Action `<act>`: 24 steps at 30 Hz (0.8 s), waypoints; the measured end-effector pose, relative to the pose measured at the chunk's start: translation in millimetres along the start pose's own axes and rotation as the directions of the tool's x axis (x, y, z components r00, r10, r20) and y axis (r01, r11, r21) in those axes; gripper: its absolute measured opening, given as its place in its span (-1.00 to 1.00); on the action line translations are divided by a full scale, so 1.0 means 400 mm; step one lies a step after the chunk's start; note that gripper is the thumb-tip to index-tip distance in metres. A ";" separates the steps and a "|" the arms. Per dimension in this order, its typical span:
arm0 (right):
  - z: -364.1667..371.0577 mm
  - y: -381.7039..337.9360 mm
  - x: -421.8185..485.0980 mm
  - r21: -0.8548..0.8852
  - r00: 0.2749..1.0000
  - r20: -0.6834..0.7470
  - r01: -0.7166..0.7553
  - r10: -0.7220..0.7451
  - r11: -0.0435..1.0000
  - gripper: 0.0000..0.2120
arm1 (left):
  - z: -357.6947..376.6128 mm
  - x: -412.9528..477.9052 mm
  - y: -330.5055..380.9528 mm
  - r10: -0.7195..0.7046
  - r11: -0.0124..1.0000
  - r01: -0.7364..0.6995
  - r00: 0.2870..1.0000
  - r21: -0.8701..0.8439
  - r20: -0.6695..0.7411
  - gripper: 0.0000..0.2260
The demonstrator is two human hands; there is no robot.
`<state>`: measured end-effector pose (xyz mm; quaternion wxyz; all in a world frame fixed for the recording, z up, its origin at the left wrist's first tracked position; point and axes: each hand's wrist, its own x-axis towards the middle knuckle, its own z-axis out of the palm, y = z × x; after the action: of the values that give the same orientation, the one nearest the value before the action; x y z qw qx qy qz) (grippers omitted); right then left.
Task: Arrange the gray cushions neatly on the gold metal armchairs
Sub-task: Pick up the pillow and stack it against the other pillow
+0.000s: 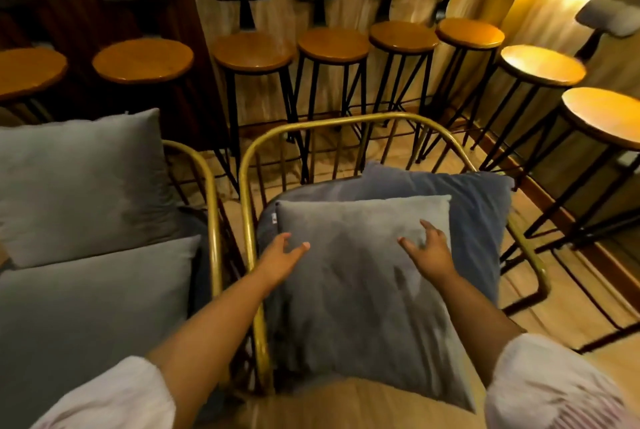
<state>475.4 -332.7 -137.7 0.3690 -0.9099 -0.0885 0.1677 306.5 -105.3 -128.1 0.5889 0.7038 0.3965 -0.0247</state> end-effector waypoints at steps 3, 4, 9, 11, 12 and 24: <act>-0.015 0.069 0.069 0.024 0.986 -0.019 -0.167 0.168 0.986 -0.09 | 0.044 0.033 -0.029 -0.053 0.998 0.052 0.998 -0.028 -0.041 -0.34; -0.013 0.087 0.090 0.038 0.978 -0.011 -0.210 0.210 0.977 -0.02 | 0.055 0.042 -0.031 -0.069 0.997 0.066 0.996 -0.039 -0.061 -0.41; 0.022 0.150 0.140 0.162 0.960 0.012 -0.279 0.281 0.946 0.09 | 0.071 0.163 -0.067 -0.168 0.981 0.152 0.977 -0.123 -0.132 -0.40; 0.033 0.168 0.151 0.162 0.963 -0.006 -0.265 0.269 0.951 0.12 | 0.075 0.218 -0.089 -0.193 0.972 0.170 0.972 -0.163 -0.136 -0.32; 0.036 0.171 0.156 0.159 0.964 -0.013 -0.260 0.265 0.953 0.13 | 0.073 0.240 -0.101 -0.201 0.969 0.176 0.969 -0.175 -0.141 -0.32; 0.066 0.284 0.128 0.438 0.965 -0.122 -0.159 0.234 0.885 -0.04 | 0.135 0.335 -0.184 -0.285 0.936 0.233 0.943 -0.264 -0.175 0.00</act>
<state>517.3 -382.0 -247.6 0.5453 -0.8230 0.0750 0.1408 378.3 -80.9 -271.3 0.6157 0.5674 0.5464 0.0203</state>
